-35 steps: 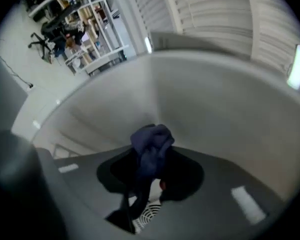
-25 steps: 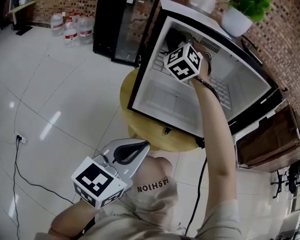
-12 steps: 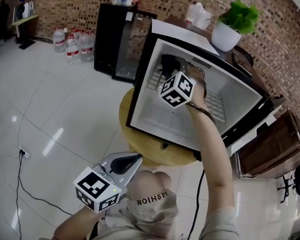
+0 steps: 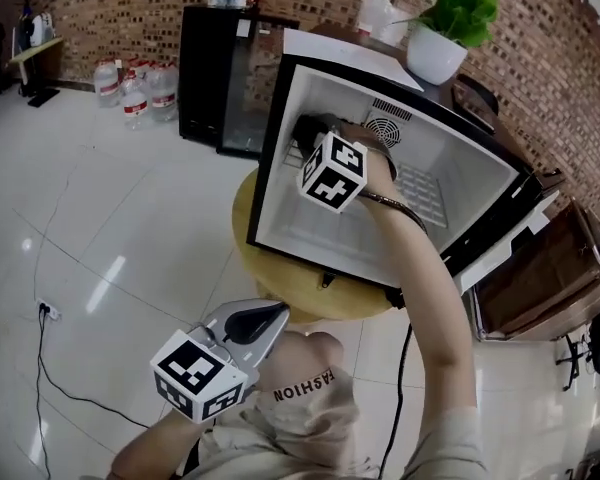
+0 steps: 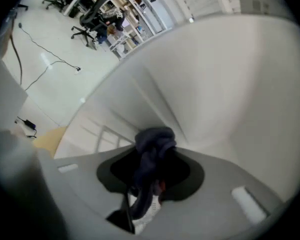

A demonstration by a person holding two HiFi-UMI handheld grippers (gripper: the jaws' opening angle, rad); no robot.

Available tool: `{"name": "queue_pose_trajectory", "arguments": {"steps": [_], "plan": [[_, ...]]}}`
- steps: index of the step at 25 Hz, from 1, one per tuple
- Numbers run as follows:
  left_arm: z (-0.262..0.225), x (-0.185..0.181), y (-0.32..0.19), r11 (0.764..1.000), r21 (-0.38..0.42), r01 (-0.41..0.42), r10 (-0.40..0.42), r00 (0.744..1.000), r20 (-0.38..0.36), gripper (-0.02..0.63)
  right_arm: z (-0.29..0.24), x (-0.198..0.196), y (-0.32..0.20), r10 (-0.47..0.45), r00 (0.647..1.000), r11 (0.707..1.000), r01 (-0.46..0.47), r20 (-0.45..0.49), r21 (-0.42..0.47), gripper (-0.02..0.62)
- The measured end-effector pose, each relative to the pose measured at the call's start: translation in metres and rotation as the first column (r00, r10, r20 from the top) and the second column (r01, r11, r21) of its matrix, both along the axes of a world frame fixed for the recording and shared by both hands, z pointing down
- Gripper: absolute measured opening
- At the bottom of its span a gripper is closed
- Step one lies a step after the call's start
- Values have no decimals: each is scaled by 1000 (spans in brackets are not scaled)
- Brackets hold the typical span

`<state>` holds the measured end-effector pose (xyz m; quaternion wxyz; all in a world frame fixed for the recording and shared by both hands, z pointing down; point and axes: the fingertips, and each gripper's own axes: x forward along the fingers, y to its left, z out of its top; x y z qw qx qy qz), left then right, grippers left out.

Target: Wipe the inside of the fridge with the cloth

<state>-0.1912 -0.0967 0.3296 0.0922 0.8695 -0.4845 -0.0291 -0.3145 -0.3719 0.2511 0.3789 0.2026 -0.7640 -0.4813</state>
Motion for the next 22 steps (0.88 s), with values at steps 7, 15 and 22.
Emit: {"name": "queue_pose_trajectory", "arguments": {"steps": [7,15,22], "plan": [[-16,19,-1,999,11,-35,35,999,26,0,-21,24,79,-146,974,987,155,171,-38,112],[-30,5,5,1000,17,-6,7,1000,-23,0,-119,28,-24,41,884,881,-252,466,400,115],[-38,2,20,998,56,-13,16,999,-43,0,-127,5,-61,116,816,902,-326,567,284,114]]}}
